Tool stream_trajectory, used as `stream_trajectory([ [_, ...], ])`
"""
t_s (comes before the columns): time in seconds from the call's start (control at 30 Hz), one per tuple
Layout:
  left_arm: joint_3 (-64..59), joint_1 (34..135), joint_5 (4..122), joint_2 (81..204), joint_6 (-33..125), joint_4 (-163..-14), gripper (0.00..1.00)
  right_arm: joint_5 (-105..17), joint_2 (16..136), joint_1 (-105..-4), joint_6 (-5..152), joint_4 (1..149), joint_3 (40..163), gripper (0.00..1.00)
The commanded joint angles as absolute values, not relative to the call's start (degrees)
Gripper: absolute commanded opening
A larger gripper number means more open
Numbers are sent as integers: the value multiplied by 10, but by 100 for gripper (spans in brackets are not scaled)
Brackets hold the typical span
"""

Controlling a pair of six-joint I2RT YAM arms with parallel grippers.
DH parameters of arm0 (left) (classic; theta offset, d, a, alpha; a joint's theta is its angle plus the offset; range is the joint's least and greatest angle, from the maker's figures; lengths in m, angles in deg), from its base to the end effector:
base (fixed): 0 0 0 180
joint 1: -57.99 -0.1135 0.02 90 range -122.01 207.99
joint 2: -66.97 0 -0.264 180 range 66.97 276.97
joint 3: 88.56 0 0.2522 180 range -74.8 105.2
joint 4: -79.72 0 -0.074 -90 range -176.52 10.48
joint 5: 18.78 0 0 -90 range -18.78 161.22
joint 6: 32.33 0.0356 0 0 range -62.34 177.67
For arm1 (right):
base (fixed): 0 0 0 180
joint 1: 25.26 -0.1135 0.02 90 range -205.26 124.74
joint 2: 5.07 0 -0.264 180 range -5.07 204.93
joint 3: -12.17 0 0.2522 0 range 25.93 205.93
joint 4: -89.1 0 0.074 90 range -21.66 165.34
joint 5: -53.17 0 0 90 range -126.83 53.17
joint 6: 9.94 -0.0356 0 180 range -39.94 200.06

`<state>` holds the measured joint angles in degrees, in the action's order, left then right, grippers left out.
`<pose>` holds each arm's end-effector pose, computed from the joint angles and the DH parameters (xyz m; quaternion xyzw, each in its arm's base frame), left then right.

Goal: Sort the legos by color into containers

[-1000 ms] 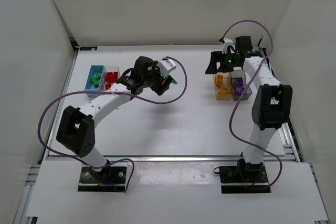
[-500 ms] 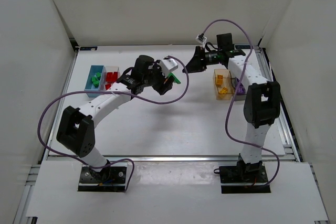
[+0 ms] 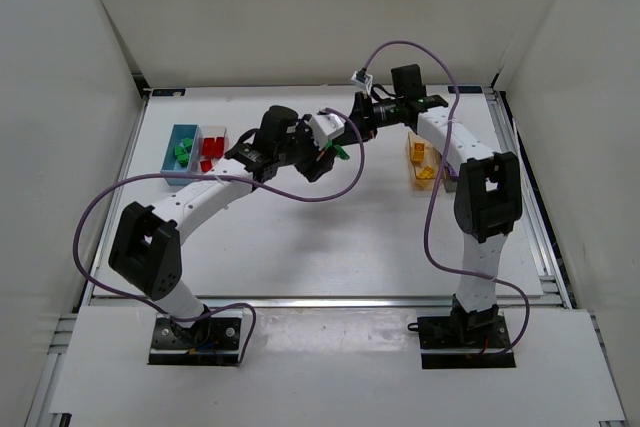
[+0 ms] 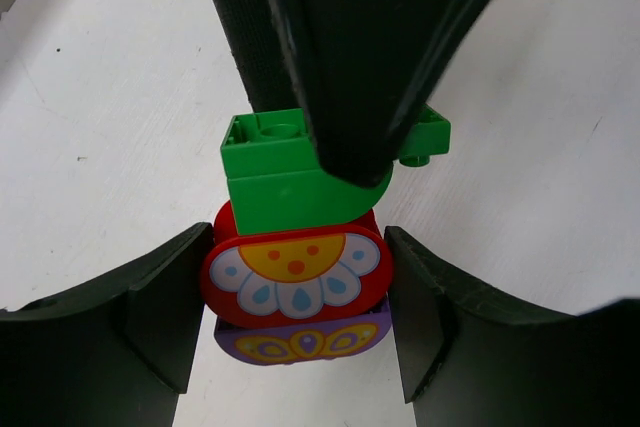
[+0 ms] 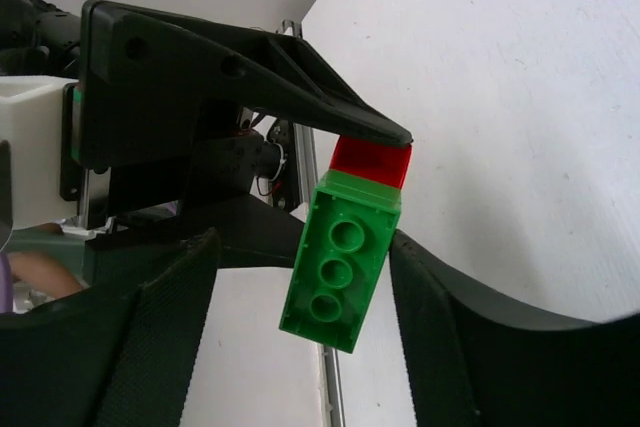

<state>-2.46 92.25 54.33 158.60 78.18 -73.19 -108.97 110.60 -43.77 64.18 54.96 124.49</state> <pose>0.2996 -0.2166 0.2948 0.4617 0.7380 -0.1847 0.4560 0.4193 0.1761 0.2850 -0.2770 0.7187 0.6101 0.1855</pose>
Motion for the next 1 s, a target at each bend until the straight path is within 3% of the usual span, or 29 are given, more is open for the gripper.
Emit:
stream_trajectory([
  [0.0,2,926,546,1584,787,-748,10,-1109,1110,-445,651,554,1267,71],
  [0.1,1,926,548,1584,788,-751,10,-1107,1109,-447,656,549,1259,65],
  [0.17,1,927,550,1583,788,-749,10,-1106,1107,-448,662,548,1255,55],
  [0.33,1,926,550,1584,787,-752,10,-1102,1108,-447,682,531,1253,41],
  [0.47,0,926,551,1585,792,-754,10,-1100,1108,-446,691,528,1252,9],
  [0.53,-1,926,554,1584,792,-752,10,-1093,1103,-443,700,520,1252,2],
  [0.97,-15,926,559,1580,788,-755,10,-1081,1060,-396,731,495,1223,0],
])
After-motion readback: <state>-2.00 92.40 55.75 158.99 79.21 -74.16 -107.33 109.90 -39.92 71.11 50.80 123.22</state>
